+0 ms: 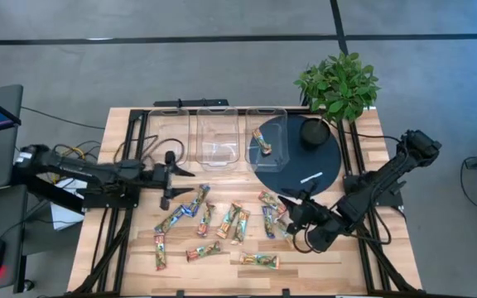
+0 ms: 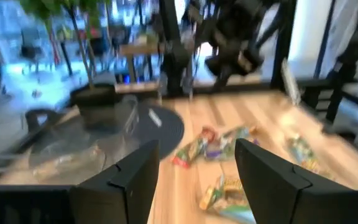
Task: Pick and place Granola Bars by type
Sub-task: Put the left blue chocolate chip into the left transparent bin
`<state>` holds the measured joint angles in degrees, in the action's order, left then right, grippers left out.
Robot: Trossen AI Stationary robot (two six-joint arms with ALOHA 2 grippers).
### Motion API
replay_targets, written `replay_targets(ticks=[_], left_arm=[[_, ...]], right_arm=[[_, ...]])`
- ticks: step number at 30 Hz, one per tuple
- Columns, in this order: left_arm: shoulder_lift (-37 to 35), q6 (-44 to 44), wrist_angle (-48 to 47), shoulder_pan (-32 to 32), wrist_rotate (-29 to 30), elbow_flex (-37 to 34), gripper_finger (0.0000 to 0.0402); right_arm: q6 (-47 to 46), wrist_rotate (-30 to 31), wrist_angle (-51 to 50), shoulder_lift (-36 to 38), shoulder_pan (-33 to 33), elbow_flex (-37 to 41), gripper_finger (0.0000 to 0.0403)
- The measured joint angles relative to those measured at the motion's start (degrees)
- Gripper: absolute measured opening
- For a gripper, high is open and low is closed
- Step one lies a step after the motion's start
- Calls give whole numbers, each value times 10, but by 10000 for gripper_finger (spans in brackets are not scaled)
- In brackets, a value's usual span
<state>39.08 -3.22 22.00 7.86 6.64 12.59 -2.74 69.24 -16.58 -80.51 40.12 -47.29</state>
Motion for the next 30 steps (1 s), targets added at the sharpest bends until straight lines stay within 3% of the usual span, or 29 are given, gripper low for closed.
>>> replay_targets(ticks=[5, 17, 22, 30], left_arm=[[119, 50, -148, 23, 29, 110, 206], [320, 309, -546, 150, 167, 334, 206], [367, 449, -642, 213, 194, 369, 206], [401, 650, -711, 265, 193, 371, 206]], right_arm=[[-2, 17, 5, 1, 0, 0, 118], [2, 14, 4, 1, 4, 0, 118], [-1, 16, 21, 1, 16, 0, 118], [-2, 12, 92, -1, 8, -1, 118]])
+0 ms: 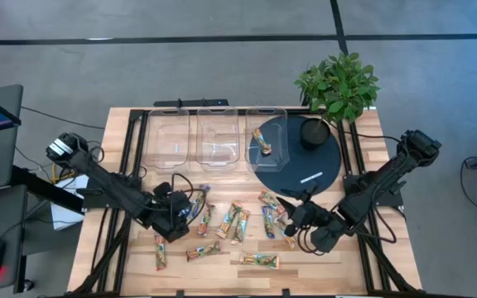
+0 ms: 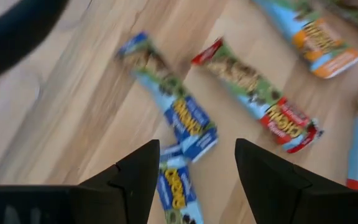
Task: Pick and place Granola Bars by type
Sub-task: Put the left blue chocolate chip into the left transparent bin
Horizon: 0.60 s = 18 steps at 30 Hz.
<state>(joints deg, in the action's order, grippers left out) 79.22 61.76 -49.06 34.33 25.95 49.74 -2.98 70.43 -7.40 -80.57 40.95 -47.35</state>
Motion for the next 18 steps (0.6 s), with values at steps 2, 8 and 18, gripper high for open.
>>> replay_targets(ticks=[2, 8, 18], left_arm=[[7, 44, -17, 6, -1, 0, 206], [16, 118, -50, 14, -8, 0, 206], [16, 218, -50, 20, -50, 0, 206]], right_arm=[[0, 0, 8, -1, -3, 0, 118], [-11, -23, 6, -1, -2, 0, 118], [41, -80, 10, -1, -18, 0, 118]])
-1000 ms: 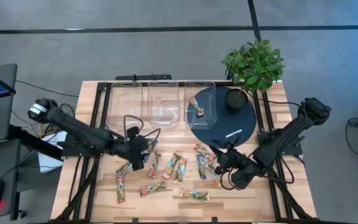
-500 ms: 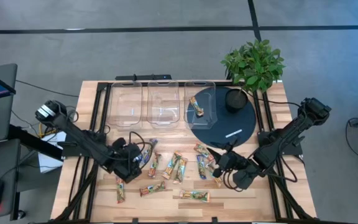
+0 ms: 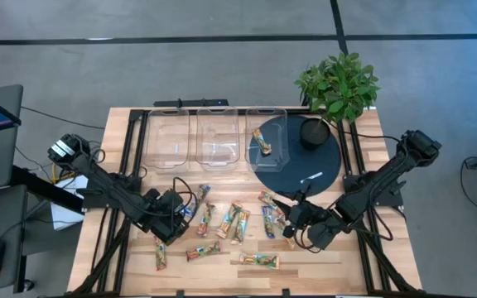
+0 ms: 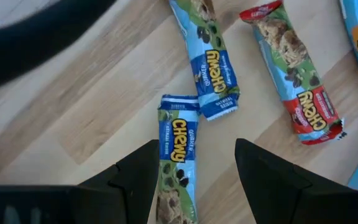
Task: Pick and place Granola Bars by type
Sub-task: Put the left blue chocolate chip into the left transparent bin
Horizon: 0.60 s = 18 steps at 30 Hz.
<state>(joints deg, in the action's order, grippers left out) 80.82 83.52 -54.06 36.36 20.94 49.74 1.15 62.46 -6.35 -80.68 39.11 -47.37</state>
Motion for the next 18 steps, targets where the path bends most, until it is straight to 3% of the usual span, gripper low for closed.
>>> replay_targets(ticks=[3, 7, 11, 18], left_arm=[[5, 1, 0, 0, 0, 0, 206], [44, -3, -3, 0, -49, 0, 206], [91, -31, -5, 0, -77, -1, 206], [119, -49, -5, -5, -77, 0, 206]], right_arm=[[18, -22, 26, 0, 1, 10, 118], [104, -31, 137, 0, 2, 48, 118], [177, -79, 230, 0, 1, 71, 118], [194, -103, 244, 1, 3, 74, 118]])
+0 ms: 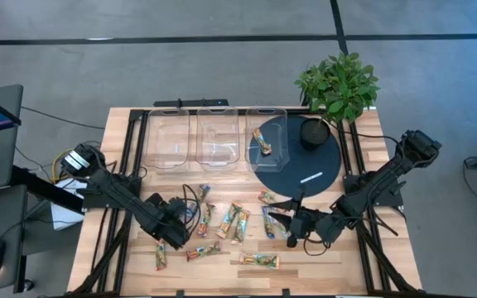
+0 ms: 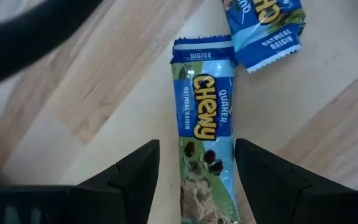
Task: Pick and place Granola Bars by type
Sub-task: Put the left blue chocolate chip into the left transparent bin
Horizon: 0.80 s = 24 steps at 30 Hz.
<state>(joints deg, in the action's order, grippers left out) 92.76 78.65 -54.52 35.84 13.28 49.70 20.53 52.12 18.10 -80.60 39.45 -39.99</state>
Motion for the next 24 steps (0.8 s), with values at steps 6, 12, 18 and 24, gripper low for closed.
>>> replay_targets(ticks=[6, 12, 18, 24], left_arm=[[0, 0, 27, 0, -32, -4, 206], [-3, -20, 113, 0, -57, -32, 206], [-3, -31, 114, 1, -40, -33, 206], [-2, -45, 115, 1, -40, -33, 188]], right_arm=[[6, 1, 0, 0, 6, 0, 118], [20, 3, -1, 0, 6, 0, 118], [20, 3, -6, 1, 6, 0, 118], [20, 4, -10, 1, 6, 0, 118]])
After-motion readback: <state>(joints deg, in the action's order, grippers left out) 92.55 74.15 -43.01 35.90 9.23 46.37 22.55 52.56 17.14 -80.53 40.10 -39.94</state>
